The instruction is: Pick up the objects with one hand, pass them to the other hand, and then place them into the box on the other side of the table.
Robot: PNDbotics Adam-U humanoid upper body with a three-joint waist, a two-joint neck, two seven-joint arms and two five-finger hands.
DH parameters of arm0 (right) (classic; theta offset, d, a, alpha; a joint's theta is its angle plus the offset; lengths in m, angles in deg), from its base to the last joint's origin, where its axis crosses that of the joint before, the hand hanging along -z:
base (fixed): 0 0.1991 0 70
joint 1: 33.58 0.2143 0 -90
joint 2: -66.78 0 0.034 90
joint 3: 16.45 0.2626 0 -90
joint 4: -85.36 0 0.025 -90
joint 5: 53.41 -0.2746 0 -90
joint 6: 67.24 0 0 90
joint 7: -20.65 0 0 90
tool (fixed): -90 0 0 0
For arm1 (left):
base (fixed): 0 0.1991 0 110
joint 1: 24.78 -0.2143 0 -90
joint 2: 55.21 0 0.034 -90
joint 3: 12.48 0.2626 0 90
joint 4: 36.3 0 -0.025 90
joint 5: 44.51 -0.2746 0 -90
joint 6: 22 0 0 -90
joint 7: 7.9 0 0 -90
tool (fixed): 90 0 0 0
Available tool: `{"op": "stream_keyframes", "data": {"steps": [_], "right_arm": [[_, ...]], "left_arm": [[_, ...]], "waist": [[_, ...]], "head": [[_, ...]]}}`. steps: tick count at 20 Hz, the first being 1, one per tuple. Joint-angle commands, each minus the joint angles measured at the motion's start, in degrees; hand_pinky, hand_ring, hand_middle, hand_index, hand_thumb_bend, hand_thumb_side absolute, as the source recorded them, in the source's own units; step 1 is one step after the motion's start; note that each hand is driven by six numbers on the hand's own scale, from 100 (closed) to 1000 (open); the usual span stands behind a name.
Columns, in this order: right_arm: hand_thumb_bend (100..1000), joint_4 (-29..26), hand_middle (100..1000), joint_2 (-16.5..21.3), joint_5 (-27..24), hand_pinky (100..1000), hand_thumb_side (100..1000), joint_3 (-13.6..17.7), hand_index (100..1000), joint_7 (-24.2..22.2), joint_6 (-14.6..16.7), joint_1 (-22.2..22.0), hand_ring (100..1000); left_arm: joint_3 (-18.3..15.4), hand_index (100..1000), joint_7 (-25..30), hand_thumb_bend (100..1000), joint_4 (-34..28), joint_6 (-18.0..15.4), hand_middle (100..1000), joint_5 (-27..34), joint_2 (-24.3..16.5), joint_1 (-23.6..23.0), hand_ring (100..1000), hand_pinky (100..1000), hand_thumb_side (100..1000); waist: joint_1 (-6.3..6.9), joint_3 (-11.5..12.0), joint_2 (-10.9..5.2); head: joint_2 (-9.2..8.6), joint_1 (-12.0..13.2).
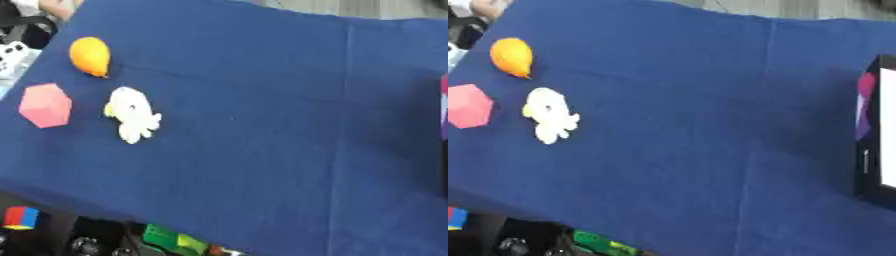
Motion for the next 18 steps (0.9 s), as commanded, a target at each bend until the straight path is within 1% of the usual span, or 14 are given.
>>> {"op": "stream_keyframes", "data": {"steps": [1,6,10,18], "right_arm": [[100,-0.3,1000,2.0,0.4,1000,590,0.0,1000,-0.7,0.0,0.1,1000],[100,-0.1,1000,1.8,0.7,1000,584,-0.2,1000,-1.0,-0.1,0.1,1000],[100,0.0,1000,1.7,0.9,1000,590,-0.3,1000,-1.2,-0.2,0.0,1000],[100,0.1,1000,1.6,1.1,1000,589,-0.6,1000,-1.7,-0.2,-0.2,1000]], "left_arm": [[0.7,901,-0.5,809,0.5,-1.1,860,-3.9,-1.1,1.8,933,917,240],[1.6,888,-0.3,803,2.0,-2.8,858,-6.2,0.3,3.4,931,918,248],[1.9,889,0.3,780,2.8,-3.7,854,-5.7,1.0,4.3,930,921,263],[2.8,891,1.0,749,4.2,-4.5,849,-5.8,3.1,7.4,925,919,243]], "waist": [[0.28,0.1,-1.4],[0.2,0.2,-1.39],[0.17,0.3,-1.41],[0.0,0.4,-1.62]], "head": [[0.25,0.9],[0.33,1.7],[0.09,2.0],[-0.37,1.7]]}}
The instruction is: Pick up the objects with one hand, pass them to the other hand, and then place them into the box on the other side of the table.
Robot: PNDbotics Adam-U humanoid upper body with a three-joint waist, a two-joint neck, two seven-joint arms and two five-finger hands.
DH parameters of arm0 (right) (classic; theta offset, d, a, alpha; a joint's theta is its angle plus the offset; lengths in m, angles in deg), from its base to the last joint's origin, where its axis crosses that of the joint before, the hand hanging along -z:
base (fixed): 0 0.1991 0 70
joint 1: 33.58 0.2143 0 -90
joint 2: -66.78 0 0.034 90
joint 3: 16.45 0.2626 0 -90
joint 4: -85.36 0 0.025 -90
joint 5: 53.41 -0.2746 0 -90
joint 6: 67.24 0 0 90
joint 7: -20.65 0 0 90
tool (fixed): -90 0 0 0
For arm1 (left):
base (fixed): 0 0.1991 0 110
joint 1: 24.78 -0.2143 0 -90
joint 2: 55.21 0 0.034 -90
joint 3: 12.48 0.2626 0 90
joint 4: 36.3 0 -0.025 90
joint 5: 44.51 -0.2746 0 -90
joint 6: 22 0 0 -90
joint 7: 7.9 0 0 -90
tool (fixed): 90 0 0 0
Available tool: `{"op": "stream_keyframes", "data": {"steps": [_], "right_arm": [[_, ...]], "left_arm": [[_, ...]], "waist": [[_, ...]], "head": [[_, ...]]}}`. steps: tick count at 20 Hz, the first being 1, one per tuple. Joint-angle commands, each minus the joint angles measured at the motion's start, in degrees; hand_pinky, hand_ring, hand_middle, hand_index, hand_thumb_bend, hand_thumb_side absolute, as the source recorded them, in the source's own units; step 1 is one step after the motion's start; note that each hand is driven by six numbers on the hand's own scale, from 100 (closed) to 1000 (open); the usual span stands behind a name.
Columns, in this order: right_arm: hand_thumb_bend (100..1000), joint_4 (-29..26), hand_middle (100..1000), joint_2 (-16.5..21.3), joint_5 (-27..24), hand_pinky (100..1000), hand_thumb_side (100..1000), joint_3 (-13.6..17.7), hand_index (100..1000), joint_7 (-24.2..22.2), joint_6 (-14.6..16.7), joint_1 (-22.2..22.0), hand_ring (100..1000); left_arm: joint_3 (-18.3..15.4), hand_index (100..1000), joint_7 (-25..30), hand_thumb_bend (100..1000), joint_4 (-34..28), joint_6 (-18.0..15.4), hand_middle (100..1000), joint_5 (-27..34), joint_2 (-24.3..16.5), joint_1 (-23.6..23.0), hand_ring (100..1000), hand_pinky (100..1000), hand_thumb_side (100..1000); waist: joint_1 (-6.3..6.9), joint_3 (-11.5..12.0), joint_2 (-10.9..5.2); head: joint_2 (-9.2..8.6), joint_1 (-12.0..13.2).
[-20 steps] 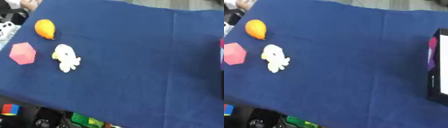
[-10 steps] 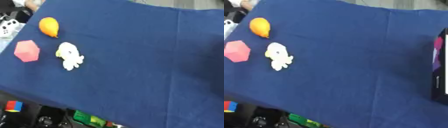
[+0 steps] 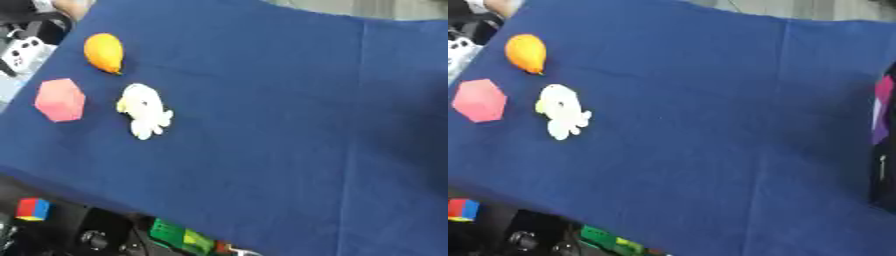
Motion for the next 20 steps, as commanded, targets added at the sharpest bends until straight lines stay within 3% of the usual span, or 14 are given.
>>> {"op": "stream_keyframes", "data": {"steps": [1,20], "right_arm": [[100,-0.5,1000,1.5,0.3,1000,586,0.1,1000,-0.3,0.3,0.2,1000],[100,-0.2,1000,1.1,0.8,1000,590,-0.6,1000,-1.3,0.2,0.2,1000]], "left_arm": [[0.1,892,0.8,734,0.3,-1.3,848,-0.4,-1.0,1.9,924,918,251],[-0.3,900,-0.7,733,7.7,0.3,845,-8.0,5.5,9.3,923,917,268]], "waist": [[0.11,0.1,-1.49],[-0.31,-0.3,-1.62]], "head": [[-0.43,-0.1],[-0.18,-0.9]]}}
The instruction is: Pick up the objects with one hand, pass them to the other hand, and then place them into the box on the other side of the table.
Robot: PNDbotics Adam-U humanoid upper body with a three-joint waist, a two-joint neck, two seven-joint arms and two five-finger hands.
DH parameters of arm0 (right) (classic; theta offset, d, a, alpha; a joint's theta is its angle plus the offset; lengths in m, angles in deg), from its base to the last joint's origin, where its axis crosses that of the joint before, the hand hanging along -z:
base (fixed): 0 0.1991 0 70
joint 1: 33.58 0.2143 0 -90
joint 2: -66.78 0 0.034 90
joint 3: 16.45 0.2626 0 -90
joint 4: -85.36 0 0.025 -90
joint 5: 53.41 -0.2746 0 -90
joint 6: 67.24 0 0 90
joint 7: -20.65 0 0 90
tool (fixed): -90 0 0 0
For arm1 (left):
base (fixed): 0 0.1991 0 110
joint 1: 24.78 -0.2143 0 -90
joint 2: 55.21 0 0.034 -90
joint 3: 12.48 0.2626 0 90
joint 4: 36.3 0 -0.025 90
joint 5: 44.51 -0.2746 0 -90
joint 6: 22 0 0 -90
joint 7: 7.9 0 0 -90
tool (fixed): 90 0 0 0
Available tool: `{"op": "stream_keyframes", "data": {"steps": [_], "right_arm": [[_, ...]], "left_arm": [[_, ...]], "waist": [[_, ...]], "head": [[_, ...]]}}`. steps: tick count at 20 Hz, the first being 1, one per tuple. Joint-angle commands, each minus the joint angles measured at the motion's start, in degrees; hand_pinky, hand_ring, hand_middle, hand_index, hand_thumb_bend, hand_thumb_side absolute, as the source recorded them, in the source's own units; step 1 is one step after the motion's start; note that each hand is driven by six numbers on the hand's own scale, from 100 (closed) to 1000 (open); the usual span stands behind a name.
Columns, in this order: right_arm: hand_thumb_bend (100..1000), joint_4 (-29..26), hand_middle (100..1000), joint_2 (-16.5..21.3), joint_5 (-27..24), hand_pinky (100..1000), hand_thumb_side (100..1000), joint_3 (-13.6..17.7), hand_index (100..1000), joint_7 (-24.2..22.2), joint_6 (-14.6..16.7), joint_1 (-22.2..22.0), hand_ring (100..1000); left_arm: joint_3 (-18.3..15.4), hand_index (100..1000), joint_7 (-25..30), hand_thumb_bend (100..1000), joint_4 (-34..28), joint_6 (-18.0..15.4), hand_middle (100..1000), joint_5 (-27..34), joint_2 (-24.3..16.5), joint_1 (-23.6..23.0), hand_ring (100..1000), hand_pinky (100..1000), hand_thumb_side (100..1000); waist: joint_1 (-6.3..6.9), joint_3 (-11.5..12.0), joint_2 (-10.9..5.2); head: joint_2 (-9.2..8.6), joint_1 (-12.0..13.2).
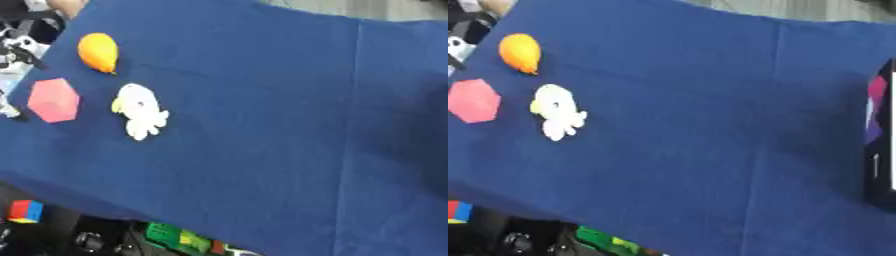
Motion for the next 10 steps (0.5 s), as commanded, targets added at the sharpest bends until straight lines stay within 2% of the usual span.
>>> {"op": "stream_keyframes", "data": {"steps": [1,10], "right_arm": [[100,-0.5,1000,1.1,0.4,1000,590,0.1,1000,-0.4,0.0,0.5,1000],[100,-0.4,1000,0.8,0.5,1000,591,-0.3,1000,-0.9,-0.3,0.6,1000]], "left_arm": [[-0.6,901,-0.1,733,0.8,0.3,846,-2.0,-0.8,1.6,923,917,265],[-0.5,895,-2.9,695,3.0,-0.4,834,-4.7,2.1,3.1,916,913,241]], "waist": [[0.32,-0.1,-1.59],[0.39,-0.3,-1.53]], "head": [[-0.15,-0.1],[-0.25,0.3]]}}
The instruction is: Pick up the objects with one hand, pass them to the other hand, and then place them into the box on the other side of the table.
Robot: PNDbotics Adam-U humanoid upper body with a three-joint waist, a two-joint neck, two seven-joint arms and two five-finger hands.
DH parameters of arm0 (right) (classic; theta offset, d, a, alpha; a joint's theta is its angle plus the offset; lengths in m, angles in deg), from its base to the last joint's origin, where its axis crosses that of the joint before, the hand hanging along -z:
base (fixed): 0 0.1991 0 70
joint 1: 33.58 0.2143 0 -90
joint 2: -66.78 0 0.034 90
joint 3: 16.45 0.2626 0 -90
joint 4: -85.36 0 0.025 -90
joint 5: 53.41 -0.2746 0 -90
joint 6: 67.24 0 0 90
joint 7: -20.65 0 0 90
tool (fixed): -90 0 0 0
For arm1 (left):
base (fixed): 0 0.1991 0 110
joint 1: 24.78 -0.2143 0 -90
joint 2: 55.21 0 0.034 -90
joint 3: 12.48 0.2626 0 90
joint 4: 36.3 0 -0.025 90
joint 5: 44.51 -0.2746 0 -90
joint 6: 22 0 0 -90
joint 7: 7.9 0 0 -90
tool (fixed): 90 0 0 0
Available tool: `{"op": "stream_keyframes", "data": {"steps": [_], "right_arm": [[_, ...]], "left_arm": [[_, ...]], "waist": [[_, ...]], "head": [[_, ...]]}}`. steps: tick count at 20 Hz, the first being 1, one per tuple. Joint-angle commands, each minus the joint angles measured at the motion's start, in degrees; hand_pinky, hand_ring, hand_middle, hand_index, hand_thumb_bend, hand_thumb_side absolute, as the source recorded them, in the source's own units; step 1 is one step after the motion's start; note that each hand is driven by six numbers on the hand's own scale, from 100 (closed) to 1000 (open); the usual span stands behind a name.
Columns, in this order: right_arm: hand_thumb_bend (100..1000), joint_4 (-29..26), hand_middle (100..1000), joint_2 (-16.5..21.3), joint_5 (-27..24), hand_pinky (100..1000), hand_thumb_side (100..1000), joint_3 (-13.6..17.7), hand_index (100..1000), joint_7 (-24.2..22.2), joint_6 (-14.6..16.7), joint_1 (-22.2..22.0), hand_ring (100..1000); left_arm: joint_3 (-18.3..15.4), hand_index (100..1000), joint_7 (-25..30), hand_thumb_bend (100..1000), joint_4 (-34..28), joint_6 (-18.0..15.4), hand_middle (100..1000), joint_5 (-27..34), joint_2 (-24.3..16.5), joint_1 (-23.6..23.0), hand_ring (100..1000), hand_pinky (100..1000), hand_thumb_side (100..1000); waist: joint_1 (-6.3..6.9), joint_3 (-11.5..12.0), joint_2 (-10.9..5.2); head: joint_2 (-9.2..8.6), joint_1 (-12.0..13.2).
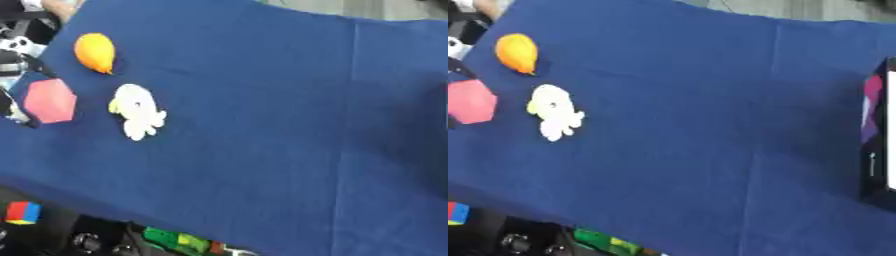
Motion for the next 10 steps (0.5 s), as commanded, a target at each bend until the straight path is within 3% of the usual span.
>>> {"op": "stream_keyframes", "data": {"steps": [1,6,10], "right_arm": [[100,-0.4,1000,0.8,0.4,1000,591,0.1,1000,-0.3,0.0,0.5,1000],[100,-0.4,1000,0.7,0.5,1000,588,0.1,1000,-0.4,-0.2,0.4,1000],[100,-0.4,1000,0.8,0.5,1000,588,0.1,1000,-0.4,-0.2,0.3,1000]], "left_arm": [[-0.3,891,-0.8,673,-0.1,-0.2,828,-0.8,-0.9,1.4,915,912,234],[0.0,841,-0.3,571,0.4,-0.1,780,-1.4,-0.3,1.6,891,880,164],[0.1,748,1.6,452,0.5,0.1,710,-1.2,-0.3,1.8,828,831,100]], "waist": [[0.41,0.0,-1.52],[0.5,-0.2,-1.51],[0.58,-0.2,-1.58]], "head": [[-0.26,0.2],[-0.29,0.3],[-0.01,0.4]]}}
